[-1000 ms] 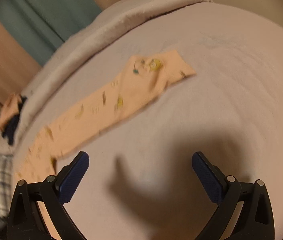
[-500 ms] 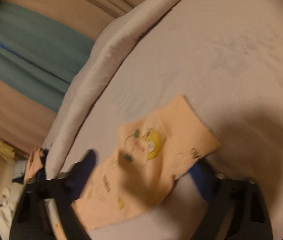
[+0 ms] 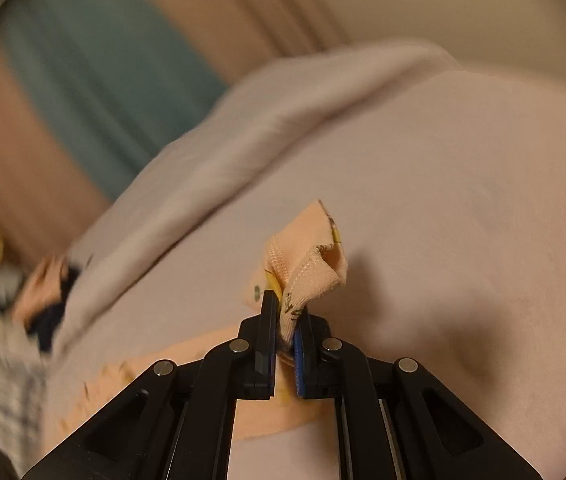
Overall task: Fold small clothes
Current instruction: 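Carry the held sleeve across the shirt body with the right tool, release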
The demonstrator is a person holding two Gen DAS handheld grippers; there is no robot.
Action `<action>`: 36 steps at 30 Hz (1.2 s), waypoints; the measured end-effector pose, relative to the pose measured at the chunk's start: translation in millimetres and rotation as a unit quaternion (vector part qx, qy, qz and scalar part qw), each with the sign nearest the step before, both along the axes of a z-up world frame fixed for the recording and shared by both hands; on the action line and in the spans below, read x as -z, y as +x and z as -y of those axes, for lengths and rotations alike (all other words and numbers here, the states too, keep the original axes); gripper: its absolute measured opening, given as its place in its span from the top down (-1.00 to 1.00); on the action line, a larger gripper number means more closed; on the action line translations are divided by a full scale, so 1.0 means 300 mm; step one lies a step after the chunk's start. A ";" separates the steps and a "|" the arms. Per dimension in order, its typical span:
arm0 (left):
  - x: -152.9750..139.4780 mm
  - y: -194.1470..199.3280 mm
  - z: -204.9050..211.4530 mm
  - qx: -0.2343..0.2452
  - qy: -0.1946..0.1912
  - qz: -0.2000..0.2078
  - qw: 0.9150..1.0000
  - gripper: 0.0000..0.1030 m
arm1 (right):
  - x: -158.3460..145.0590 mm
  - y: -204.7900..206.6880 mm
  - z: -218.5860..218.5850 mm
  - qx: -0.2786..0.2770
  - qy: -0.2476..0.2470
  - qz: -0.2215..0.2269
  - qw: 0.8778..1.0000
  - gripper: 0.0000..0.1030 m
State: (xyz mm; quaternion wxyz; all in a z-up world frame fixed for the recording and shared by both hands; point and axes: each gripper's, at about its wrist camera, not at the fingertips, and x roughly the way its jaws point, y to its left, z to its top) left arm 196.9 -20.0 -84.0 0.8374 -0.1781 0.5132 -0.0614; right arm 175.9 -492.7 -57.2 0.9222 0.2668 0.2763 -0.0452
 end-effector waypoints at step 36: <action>0.063 0.252 -0.438 -0.030 -0.357 -0.006 0.934 -0.99 | 0.064 0.139 -1.528 -0.484 -0.278 -0.012 0.830 0.12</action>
